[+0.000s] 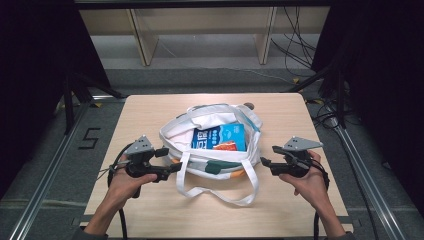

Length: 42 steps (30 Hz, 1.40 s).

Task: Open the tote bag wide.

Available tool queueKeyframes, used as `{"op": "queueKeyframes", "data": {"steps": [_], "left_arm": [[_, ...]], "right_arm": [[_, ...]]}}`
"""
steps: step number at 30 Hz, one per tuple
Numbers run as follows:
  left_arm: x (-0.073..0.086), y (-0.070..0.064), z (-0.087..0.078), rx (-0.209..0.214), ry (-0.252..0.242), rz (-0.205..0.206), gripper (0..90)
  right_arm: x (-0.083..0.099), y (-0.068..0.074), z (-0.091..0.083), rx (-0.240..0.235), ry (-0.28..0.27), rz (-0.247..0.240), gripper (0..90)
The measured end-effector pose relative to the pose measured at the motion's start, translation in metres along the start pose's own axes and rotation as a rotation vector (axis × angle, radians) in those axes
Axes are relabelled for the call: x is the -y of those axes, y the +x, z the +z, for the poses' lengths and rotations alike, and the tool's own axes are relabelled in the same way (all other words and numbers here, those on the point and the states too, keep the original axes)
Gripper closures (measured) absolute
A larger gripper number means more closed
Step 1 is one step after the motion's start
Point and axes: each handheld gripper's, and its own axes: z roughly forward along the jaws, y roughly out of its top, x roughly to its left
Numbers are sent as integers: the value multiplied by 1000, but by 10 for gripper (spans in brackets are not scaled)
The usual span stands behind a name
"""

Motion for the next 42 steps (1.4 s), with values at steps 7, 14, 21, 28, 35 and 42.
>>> {"op": "queueKeyframes", "data": {"steps": [7, 14, 21, 28, 35, 42], "left_arm": [[10, -10, -2, 14, 6, 4, 199], [22, -19, -1, 25, 9, 7, 177], [31, -25, -1, 17, 13, 13, 160], [39, -32, -6, 16, 13, 16, 157], [51, -36, -6, 5, 30, 32, 154], [64, -36, -6, 0, 32, 38, 154]], "right_arm": [[6, 2, -3, -3, 7, 7, 378], [13, 3, -4, -1, 13, -6, 372], [20, 6, -6, 3, 9, 5, 368], [29, 8, -11, 4, 17, 13, 362], [37, 11, -16, -6, 21, 3, 339], [50, 20, -20, -14, 4, 19, 293]]}}
